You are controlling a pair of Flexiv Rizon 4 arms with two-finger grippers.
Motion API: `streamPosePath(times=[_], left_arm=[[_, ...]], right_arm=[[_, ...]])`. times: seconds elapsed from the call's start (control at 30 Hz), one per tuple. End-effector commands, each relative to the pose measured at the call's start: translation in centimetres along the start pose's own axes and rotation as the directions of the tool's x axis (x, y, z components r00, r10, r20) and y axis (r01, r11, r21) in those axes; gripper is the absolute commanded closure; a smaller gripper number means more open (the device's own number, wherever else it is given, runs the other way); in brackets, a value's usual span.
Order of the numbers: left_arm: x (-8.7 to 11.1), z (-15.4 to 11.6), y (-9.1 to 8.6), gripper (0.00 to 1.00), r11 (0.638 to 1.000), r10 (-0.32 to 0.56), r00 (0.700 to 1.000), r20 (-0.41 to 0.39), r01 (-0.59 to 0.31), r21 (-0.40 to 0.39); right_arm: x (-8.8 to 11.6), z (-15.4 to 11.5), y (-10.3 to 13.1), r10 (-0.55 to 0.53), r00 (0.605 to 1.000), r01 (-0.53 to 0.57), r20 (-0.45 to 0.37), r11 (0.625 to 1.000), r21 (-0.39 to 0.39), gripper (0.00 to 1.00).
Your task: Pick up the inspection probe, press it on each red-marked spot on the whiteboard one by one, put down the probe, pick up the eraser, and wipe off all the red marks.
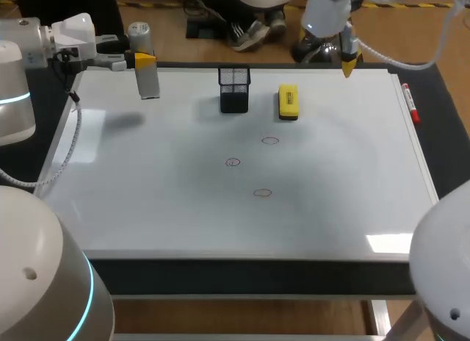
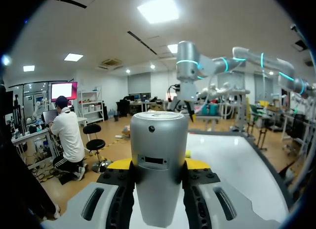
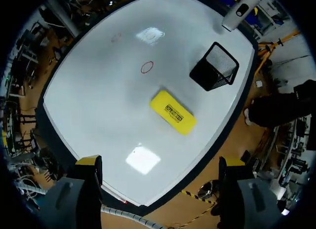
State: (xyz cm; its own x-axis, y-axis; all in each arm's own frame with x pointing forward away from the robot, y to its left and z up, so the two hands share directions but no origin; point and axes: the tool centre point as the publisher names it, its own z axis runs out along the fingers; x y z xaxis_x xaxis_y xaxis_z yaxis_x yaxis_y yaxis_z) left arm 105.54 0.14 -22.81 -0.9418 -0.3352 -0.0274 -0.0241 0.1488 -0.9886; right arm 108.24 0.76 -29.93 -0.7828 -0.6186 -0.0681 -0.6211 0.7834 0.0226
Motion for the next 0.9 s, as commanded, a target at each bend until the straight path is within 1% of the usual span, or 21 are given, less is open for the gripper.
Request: streamPosePath(times=[0.03,0.07,0.13,0.17,0.2,0.23,0.27,0.3,0.33,0.37,0.43,0.47,0.5,0.57,0.6,0.67,0.77,0.8,0.83,0.87,0.9], left_arm=[[0.0,0.0,-0.1,1.00,1.000,0.001,1.000,0.000,-0.001,0.001],[0.0,0.0,-0.1,1.00,1.000,0.001,1.000,0.000,-0.001,0.001],[0.0,0.0,-0.1,1.00,1.000,0.001,1.000,0.000,-0.001,0.001],[0.0,0.0,-0.1,1.00,1.000,0.001,1.000,0.000,-0.001,0.001],[0.0,0.0,-0.1,1.00,1.000,0.001,1.000,0.000,-0.001,0.001],[0.0,0.0,-0.1,1.00,1.000,0.001,1.000,0.000,-0.001,0.001],[0.0,0.0,-0.1,1.00,1.000,0.001,1.000,0.000,-0.001,0.001],[0.0,0.0,-0.1,1.00,1.000,0.001,1.000,0.000,-0.001,0.001],[0.0,0.0,-0.1,1.00,1.000,0.001,1.000,0.000,-0.001,0.001],[0.0,0.0,-0.1,1.00,1.000,0.001,1.000,0.000,-0.001,0.001],[0.0,0.0,-0.1,1.00,1.000,0.001,1.000,0.000,-0.001,0.001],[0.0,0.0,-0.1,1.00,1.000,0.001,1.000,0.000,-0.001,0.001],[0.0,0.0,-0.1,1.00,1.000,0.001,1.000,0.000,-0.001,0.001],[0.0,0.0,-0.1,1.00,1.000,0.001,1.000,0.000,-0.001,0.001],[0.0,0.0,-0.1,1.00,1.000,0.001,1.000,0.000,-0.001,0.001],[0.0,0.0,-0.1,1.00,1.000,0.001,1.000,0.000,-0.001,0.001],[0.0,0.0,-0.1,1.00,1.000,0.001,1.000,0.000,-0.001,0.001],[0.0,0.0,-0.1,1.00,1.000,0.001,1.000,0.000,-0.001,0.001],[0.0,0.0,-0.1,1.00,1.000,0.001,1.000,0.000,-0.001,0.001],[0.0,0.0,-0.1,1.00,1.000,0.001,1.000,0.000,-0.001,0.001],[0.0,0.0,-0.1,1.00,1.000,0.001,1.000,0.000,-0.001,0.001]], right_arm=[[-0.3,0.6,-0.5,-0.110,0.992,0.106,-0.061,0.992,-0.064,0.00],[-0.4,0.8,-0.4,-0.148,0.989,0.145,-0.033,0.986,-0.080,0.00],[-0.3,1.1,-0.1,-0.201,0.979,0.198,-0.028,0.977,-0.083,0.00],[-0.3,1.3,0.1,-0.240,0.970,0.234,-0.033,0.965,-0.119,0.00],[-0.4,1.5,0.2,-0.270,0.963,0.266,-0.016,0.958,-0.103,0.00],[-0.6,1.7,0.5,-0.315,0.949,0.312,-0.014,0.945,-0.101,0.00],[-0.7,1.9,0.9,-0.363,0.931,0.355,-0.033,0.924,-0.141,0.00],[-0.9,2.2,1.2,-0.395,0.918,0.391,-0.014,0.913,-0.115,0.00],[-1.0,2.3,1.5,-0.441,0.897,0.432,-0.037,0.890,-0.149,0.00],[-1.2,2.5,1.8,-0.466,0.885,0.461,-0.015,0.879,-0.125,0.00],[-1.4,2.8,2.2,-0.516,0.856,0.511,-0.014,0.851,-0.124,0.00],[-1.5,3.1,2.3,-0.539,0.842,0.531,-0.026,0.835,-0.143,0.00],[-1.6,3.3,2.3,-0.543,0.840,0.536,-0.015,0.833,-0.140,0.00],[-1.8,3.5,2.7,-0.587,0.809,0.579,-0.020,0.804,-0.136,0.00],[-1.9,3.7,2.7,-0.590,0.807,0.581,-0.020,0.800,-0.150,0.00],[-2.2,4.0,2.9,-0.633,0.774,0.624,-0.020,0.767,-0.147,0.00],[-2.4,4.3,3.3,-0.666,0.746,0.654,-0.023,0.739,-0.163,0.00],[-2.4,4.4,3.3,-0.667,0.745,0.657,-0.016,0.737,-0.162,0.00],[-2.3,4.5,3.2,-0.658,0.752,0.645,-0.037,0.746,-0.168,0.00],[-2.4,4.7,3.1,-0.661,0.745,0.646,-0.088,0.748,-0.152,0.00],[-2.4,4.7,3.2,-0.651,0.750,0.634,-0.117,0.758,-0.150,0.00]])
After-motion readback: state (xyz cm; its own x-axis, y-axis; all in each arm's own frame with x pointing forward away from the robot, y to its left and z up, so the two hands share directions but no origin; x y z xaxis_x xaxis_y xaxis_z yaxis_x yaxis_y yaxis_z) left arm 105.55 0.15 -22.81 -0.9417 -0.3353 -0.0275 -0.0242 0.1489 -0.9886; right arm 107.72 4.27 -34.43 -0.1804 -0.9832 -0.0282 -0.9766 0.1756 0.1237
